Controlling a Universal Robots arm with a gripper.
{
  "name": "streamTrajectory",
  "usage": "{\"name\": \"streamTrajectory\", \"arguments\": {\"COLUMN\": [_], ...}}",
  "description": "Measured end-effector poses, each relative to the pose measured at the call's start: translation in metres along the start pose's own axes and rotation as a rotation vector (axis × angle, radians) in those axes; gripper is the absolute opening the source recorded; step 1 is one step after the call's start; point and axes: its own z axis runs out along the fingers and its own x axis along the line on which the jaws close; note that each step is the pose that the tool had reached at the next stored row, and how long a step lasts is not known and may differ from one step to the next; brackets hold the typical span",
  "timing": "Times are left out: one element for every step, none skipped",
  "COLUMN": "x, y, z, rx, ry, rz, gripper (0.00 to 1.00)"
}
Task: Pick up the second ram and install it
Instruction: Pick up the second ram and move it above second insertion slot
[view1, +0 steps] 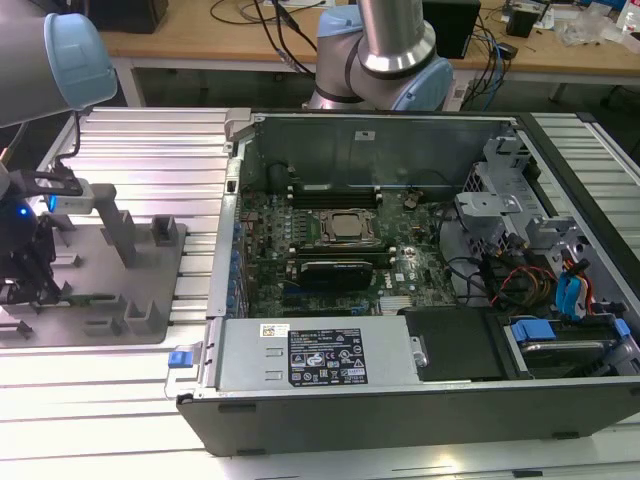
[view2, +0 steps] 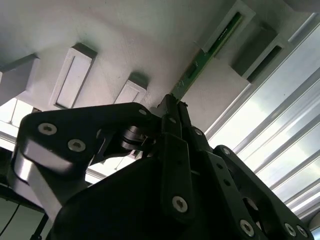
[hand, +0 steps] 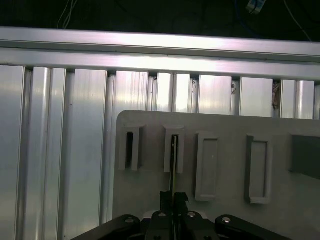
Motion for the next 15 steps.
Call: {"name": "streamTrajectory", "arguments": {"x": [0.0000,0.0002,0.0003,0.0003,0.0003,0.0003,0.0003,0.0003,0.0003,0.0004,0.0004,0.0004,0.0004,0.0005,0.0005], "y": [0.0000,0.0001,0.0001,0.0000,0.0001,0.0000,0.0000,0.0001,0.0001,0.0000,0.0001,0.0001,0.0000,0.0001,0.0001], "z": [0.0000,0.0000,0.0000,0.0000,0.0000,0.0000,0.0000,0.0000,0.0000,0.0000,0.0000,0.0000,0.0000,0.0001,0.0005], "rx": [0.0000,0.0000,0.0000,0.0000,0.0000,0.0000,0.0000,0.0000,-0.0001,0.0000,0.0000,0.0000,0.0000,0.0000,-0.0009], "ry": [0.0000,0.0000,0.0000,0.0000,0.0000,-0.0001,0.0000,0.0000,0.0000,0.0000,0.0000,0.0000,0.0000,-0.0001,-0.0004], "rz": [0.000,0.000,0.000,0.000,0.000,0.000,0.000,0.000,0.000,0.000,0.000,0.000,0.000,0.002,0.036], "gripper": [0.13,0.13,0.13,0.13,0.13,0.13,0.13,0.13,0.13,0.13,0.09,0.09,0.09,0.09,0.09]}}
